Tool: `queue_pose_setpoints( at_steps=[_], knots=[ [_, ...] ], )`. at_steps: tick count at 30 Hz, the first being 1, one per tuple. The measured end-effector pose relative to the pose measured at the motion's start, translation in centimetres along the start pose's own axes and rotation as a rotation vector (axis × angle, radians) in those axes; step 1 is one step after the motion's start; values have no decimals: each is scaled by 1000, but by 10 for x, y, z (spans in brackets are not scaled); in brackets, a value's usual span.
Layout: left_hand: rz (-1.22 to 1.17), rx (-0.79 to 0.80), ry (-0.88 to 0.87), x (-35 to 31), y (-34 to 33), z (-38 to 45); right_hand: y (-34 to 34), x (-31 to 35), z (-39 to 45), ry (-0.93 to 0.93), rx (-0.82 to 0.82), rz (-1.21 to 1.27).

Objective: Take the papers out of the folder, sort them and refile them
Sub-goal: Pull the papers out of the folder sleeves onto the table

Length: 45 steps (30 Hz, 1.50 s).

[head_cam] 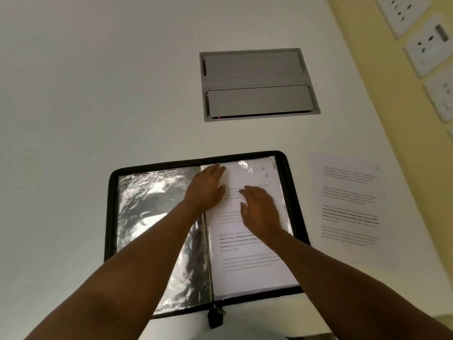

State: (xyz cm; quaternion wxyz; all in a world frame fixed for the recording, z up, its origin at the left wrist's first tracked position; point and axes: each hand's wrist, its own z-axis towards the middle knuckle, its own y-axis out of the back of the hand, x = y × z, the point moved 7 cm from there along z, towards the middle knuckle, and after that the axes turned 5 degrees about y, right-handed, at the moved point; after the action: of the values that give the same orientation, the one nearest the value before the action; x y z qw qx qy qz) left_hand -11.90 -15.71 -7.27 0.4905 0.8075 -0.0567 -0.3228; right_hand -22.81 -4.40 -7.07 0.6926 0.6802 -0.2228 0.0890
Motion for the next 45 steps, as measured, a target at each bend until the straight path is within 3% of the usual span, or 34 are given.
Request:
queue_pose_setpoints(
  at_steps=[6,13,20,31,36,45],
  knots=[
    [237,-52,-34,-14,-22,12,12,-64,12,-132,234,-86],
    [208,-123,-34,-18,-14,19,15,-76,34,-96,240,-68],
    [131,-129,-64,-20,3,31,31,-60,59,37,102,-57],
    [64,-12,-52,-27,16,35,39,-14,84,322,192,-185],
    [106,-1,-32,-24,20,29,39,-3,92,251,335,-63],
    [99,-113,-97,-19,29,19,9,-3,139,114,721,-185]
  ],
)
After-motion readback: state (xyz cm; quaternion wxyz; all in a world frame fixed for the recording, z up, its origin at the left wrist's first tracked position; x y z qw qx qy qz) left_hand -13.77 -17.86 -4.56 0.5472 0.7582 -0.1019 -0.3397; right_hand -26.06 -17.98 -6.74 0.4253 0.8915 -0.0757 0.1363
